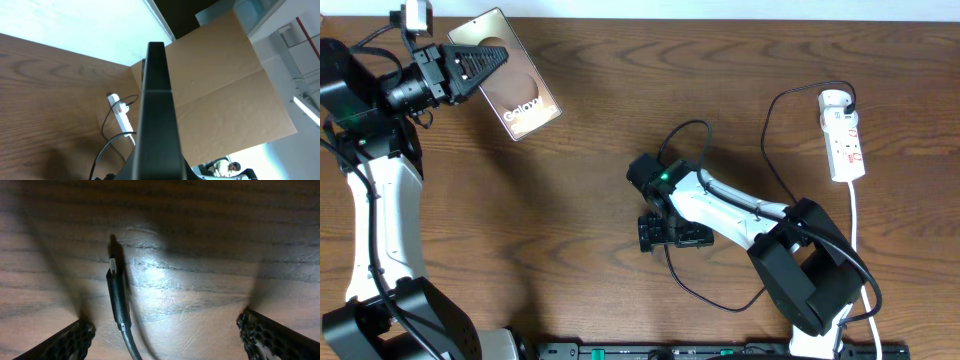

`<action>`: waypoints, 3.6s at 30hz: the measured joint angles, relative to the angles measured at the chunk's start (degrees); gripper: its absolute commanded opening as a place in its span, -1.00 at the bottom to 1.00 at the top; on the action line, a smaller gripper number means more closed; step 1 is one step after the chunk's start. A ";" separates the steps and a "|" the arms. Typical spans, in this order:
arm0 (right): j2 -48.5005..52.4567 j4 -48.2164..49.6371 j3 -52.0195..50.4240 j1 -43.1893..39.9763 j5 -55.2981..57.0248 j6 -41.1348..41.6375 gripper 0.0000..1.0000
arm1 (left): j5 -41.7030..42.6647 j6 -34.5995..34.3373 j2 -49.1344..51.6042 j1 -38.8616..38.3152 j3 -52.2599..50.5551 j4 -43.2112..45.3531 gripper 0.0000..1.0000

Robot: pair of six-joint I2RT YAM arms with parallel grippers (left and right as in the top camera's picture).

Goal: Plug charger to phone and switch on socket
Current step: 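Grasp the black charger cable's plug end with the right gripper, then lift the plug toward the bottom of the phone held by left gripper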

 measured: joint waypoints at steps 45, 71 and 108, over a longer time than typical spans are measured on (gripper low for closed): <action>0.33 2.54 0.85 -1.20 -0.44 -0.63 -0.98 | 0.00 1.46 0.00 0.00 0.00 0.00 -0.85; 1.92 -1.84 2.12 -1.25 -2.91 -0.61 -0.98 | 0.00 1.46 0.00 0.00 0.00 0.00 -0.85; 5.55 -24.22 40.00 -12.00 -63.17 -72.32 -0.98 | -0.02 1.49 0.00 -1.79 0.00 0.00 -0.85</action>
